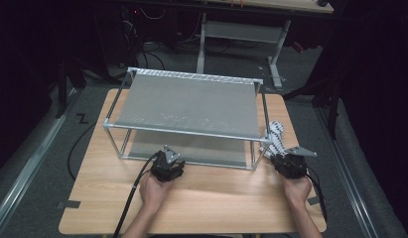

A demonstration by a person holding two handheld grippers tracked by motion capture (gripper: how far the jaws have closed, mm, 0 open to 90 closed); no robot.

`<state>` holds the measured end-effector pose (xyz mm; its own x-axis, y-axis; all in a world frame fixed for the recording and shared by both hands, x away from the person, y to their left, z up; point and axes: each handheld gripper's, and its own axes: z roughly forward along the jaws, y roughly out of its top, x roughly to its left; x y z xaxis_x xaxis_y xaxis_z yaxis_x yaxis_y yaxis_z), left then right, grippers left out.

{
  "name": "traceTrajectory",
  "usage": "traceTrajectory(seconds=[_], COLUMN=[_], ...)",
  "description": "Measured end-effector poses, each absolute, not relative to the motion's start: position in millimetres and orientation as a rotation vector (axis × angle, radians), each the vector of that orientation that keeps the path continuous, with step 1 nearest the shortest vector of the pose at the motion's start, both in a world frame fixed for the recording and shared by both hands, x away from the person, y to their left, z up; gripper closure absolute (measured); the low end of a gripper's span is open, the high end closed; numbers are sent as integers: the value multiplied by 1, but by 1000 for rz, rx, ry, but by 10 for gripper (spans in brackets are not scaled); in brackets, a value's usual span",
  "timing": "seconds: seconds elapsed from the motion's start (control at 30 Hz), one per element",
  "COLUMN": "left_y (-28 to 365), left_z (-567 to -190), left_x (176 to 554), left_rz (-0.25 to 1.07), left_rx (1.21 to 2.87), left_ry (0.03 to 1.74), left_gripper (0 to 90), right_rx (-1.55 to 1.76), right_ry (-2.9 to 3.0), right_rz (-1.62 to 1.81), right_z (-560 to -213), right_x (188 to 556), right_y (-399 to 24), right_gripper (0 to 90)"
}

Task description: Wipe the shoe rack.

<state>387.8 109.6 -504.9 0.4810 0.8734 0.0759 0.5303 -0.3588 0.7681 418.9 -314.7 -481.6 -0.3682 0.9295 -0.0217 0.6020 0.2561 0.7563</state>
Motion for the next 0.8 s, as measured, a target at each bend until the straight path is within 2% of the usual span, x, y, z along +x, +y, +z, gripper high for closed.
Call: traceTrajectory(seconds=[0.43, 0.57, 0.8], left_y=[101, 98, 93], left_z=[-505, -505, -504], left_x=[395, 400, 406], left_rz=[648, 647, 651], left_rx=[2040, 2039, 2038], left_ry=[1161, 1165, 1181], left_gripper=[495, 495, 494], right_rx=[1526, 1550, 1529], right_ry=[1969, 1950, 1930], right_rz=[806, 810, 890], right_z=[-490, -491, -486], right_x=[461, 463, 448], right_y=[-329, -331, -330], right_gripper=[690, 680, 594])
